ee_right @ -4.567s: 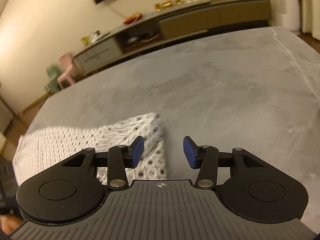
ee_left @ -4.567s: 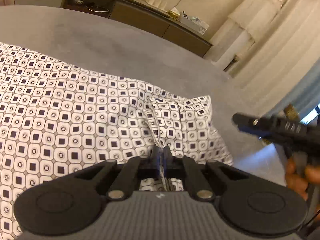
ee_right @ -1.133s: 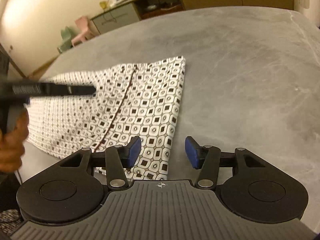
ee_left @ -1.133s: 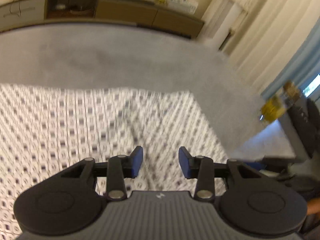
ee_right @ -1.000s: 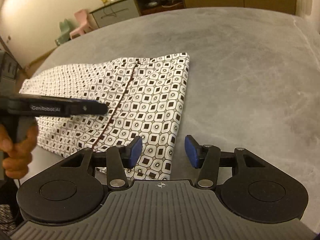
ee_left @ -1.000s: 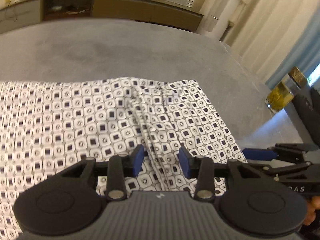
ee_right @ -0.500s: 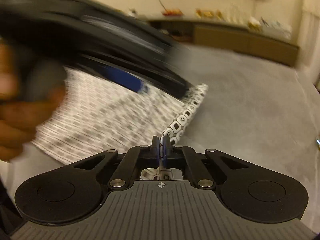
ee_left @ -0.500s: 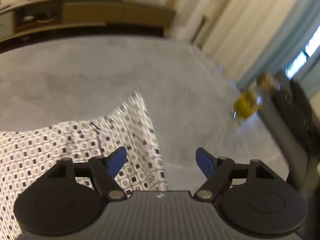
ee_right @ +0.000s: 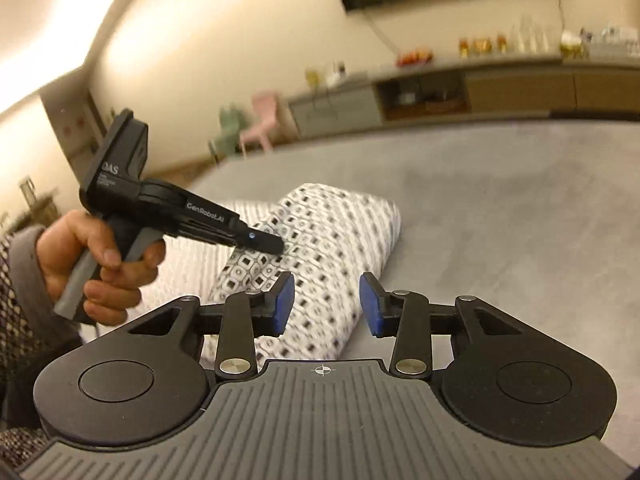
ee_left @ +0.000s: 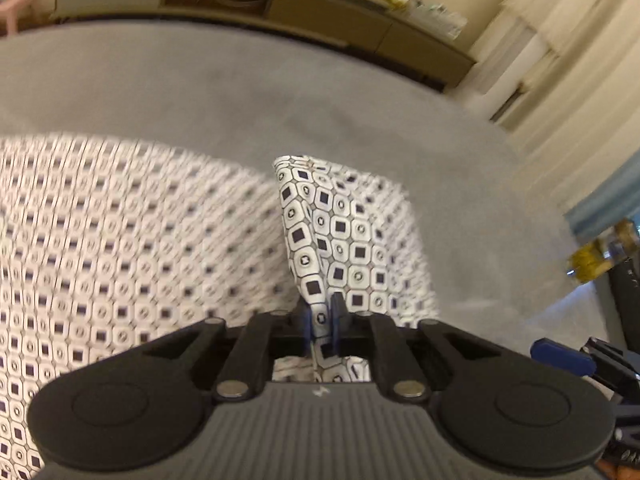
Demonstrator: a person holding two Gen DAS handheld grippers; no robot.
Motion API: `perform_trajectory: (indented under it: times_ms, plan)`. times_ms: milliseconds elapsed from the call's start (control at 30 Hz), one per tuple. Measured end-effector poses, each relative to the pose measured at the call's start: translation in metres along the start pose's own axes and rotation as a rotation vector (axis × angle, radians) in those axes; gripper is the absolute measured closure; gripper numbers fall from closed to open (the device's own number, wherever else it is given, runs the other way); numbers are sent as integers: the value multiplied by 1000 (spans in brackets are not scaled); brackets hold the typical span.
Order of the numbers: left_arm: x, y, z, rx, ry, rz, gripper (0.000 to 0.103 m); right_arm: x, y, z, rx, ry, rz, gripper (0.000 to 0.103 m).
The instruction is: Fold clothes
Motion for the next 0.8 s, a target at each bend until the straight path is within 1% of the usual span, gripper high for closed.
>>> perform_trajectory:
  times_ms: [33,67,100,167,233,267,300,333,367,400,467,500,533,600,633,700,733,800]
  plan:
    - [4,-2,3,3,1,-12,89,6,-1,9,29,2,-17,72]
    - [4,-3,4,-4,-4,-14,85,13,-3,16,44,1,-43,74]
    - [4,-5,5,-11,-9,-17,84,21,-6,22,55,1,-71,79]
    - [2,-10,6,-13,-13,-17,84,36,-12,33,74,1,-130,81]
    - [1,-15,5,-17,-8,-14,84,45,-20,51,142,-10,-174,85]
    - [3,-17,3,-18,-24,-21,84,47,-25,62,195,-30,-188,87]
    - [5,-19,0,-20,-39,-29,84,46,-27,68,224,-52,-195,90]
    - [7,-22,-2,-18,-51,-34,84,45,-26,67,221,-54,-193,90]
    - [9,-24,-4,-17,-61,-38,83,43,-24,65,214,-56,-182,90]
    - [10,-26,-6,-19,-56,-34,83,37,-22,61,194,-58,-144,87]
    - [13,-30,-10,-23,-45,-26,82,27,-18,54,155,-61,-72,80]
    - [14,-32,-13,-24,-39,-22,82,23,-18,53,150,-61,-43,71]
    - [15,-34,-15,-26,-33,-18,82,20,-19,56,161,-57,-19,65]
    - [18,-38,-19,-30,-22,-10,83,20,-23,64,195,-44,-7,66]
    - [19,-40,-21,-31,-16,-6,83,23,-25,67,211,-38,-18,85]
    - [26,-45,-25,-35,-7,-14,83,26,-25,69,218,-63,-67,101]
    - [29,-45,-26,-36,-23,-44,83,26,-24,68,215,-78,-74,103]
    - [34,-45,-28,-39,-55,-105,83,23,-23,66,220,-108,-80,103]
Point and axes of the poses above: each gripper's, at about its wrist camera, not at the fingertips, and z roughly the way its jaws point, x to its left, y to its top, the point moved 2 cm from there along z, roughly the way its jaws point, and after that the axes turned 10 degrees about -z, right-handed, at the moved point
